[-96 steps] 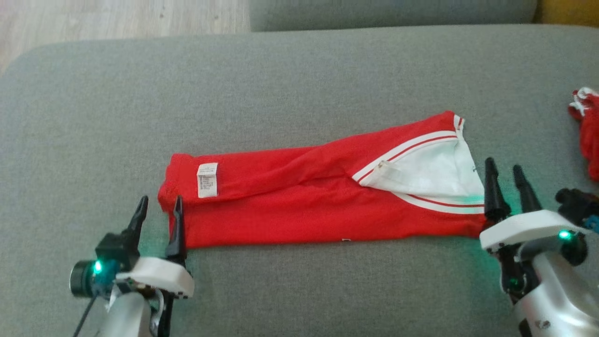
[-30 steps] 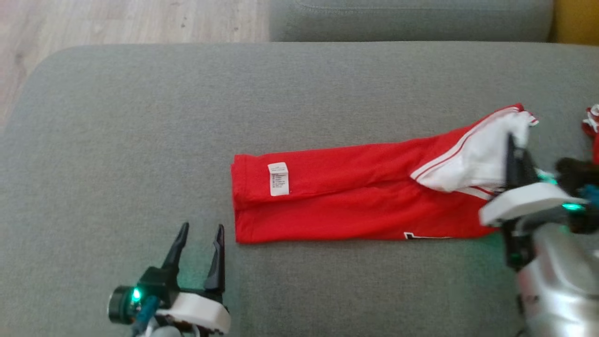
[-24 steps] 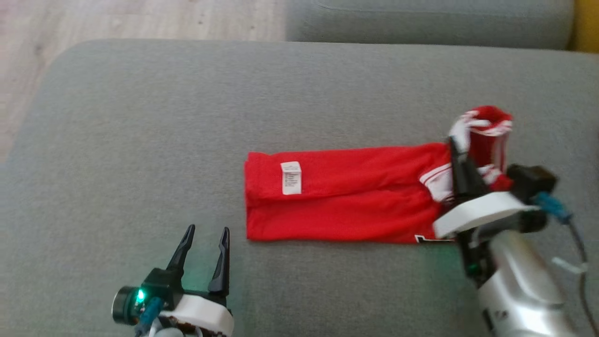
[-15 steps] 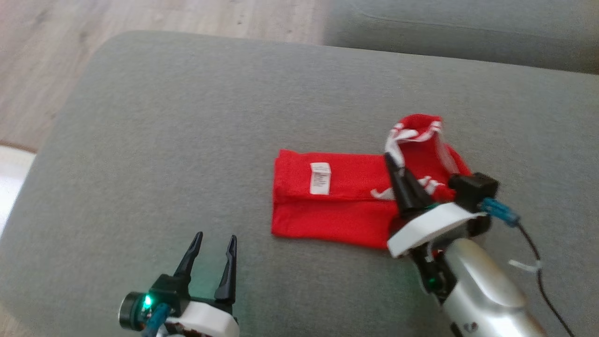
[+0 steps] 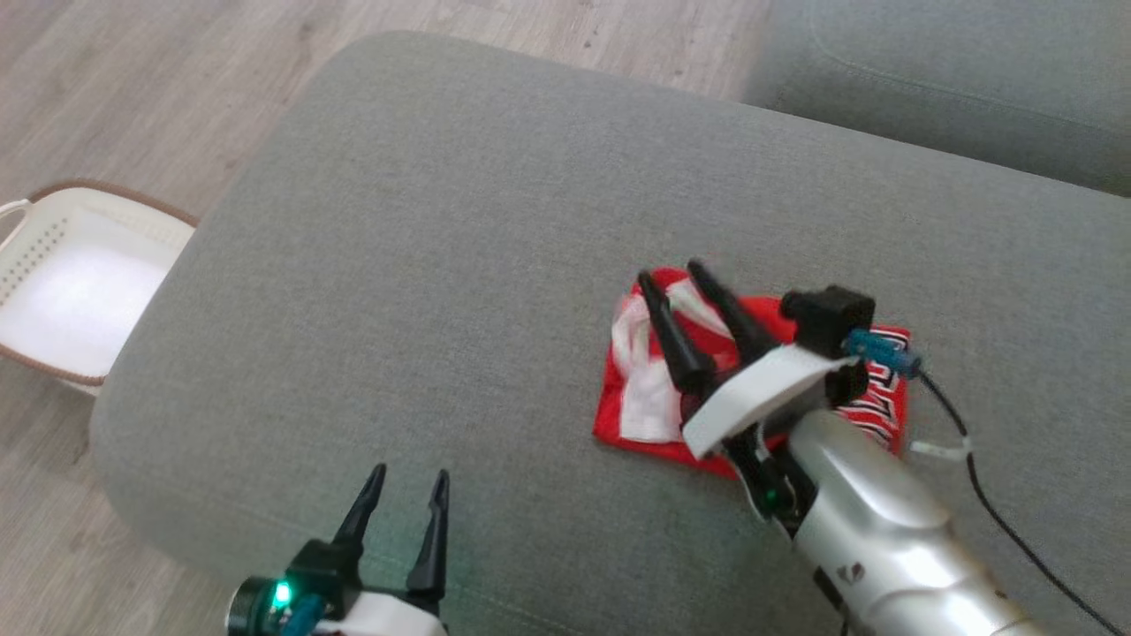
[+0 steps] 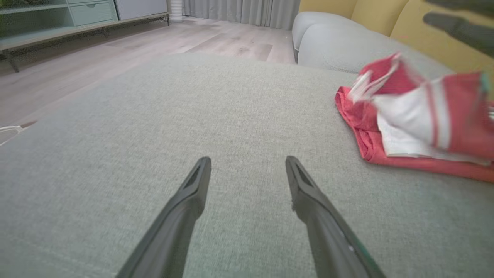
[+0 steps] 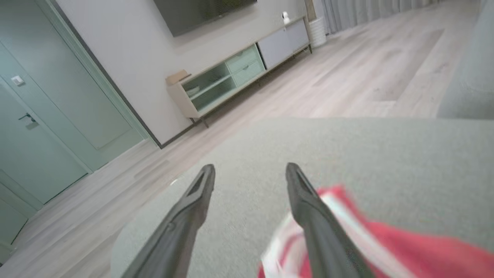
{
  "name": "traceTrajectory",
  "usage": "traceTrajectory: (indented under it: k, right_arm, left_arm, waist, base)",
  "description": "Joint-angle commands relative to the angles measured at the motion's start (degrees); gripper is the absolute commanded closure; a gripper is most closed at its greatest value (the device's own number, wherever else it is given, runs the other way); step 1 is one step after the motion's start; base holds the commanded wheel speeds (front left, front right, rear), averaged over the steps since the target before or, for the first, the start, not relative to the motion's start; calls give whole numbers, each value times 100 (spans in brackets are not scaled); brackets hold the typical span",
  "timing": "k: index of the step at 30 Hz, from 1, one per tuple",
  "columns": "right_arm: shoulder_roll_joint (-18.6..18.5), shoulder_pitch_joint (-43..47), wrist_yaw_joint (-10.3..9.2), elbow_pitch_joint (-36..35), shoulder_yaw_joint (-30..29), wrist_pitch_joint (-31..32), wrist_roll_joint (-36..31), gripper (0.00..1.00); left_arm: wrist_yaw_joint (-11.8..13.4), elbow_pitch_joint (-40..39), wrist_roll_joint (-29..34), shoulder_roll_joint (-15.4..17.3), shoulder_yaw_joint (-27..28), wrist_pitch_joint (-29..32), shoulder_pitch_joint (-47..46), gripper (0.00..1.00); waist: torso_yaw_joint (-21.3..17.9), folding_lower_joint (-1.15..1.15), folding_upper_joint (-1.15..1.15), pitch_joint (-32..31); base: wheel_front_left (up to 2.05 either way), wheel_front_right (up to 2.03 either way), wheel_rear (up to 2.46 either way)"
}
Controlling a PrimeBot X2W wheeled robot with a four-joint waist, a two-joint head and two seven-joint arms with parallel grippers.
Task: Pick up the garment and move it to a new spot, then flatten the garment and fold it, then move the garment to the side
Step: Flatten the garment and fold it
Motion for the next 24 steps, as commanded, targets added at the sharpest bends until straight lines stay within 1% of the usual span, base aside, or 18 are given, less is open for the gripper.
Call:
traceTrajectory:
  k: [1,3,5,10,14,17,20,22,24]
  right_arm:
    - [96,-266,-4,-228,-34,-78,-66,0]
    - [97,-256,-4,-346,-384,-82,-303,0]
    - [97,-143,-4,-446,-858,-83,-633,0]
    - [71,282,-4,-593,-2093,-84,-1683,0]
    - [73,668,-4,-737,-2865,-84,-2401,0]
    - [84,944,-4,-822,-3166,-85,-2789,0]
    - [91,1219,-4,-863,-3339,-85,-3055,0]
    - [94,1429,-4,-869,-3332,-85,-3213,0]
    - [96,1658,-4,-844,-3285,-85,-3224,0]
  left_arm:
    - [38,-157,43,9,252,-55,-98,0]
    - [49,-192,49,9,337,-55,-106,0]
    - [59,-251,52,9,397,-55,-127,0]
    - [64,-389,88,9,487,-55,-291,0]
    - [75,-481,169,9,601,-55,-411,0]
    - [83,-520,265,9,691,-55,-441,0]
    - [99,-570,359,9,797,-55,-402,0]
    - [127,-617,369,9,875,-55,-304,0]
    - [145,-680,380,9,915,-55,-162,0]
  waist:
    - [-99,0,0,-11]
    - [-263,0,0,-6]
    - [-460,0,0,-13]
    - [-978,0,0,-36]
    - [-1345,0,0,-80]
    - [-1562,0,0,-131]
    - [-1730,0,0,-198]
    - [-1823,0,0,-274]
    - [-1878,0,0,-343]
  base:
    - [0,0,0]
    - [0,0,0]
    - [0,0,0]
    - [0,0,0]
    - [0,0,0]
    - [0,0,0]
    - [0,0,0]
    - [0,0,0]
    - [0,0,0]
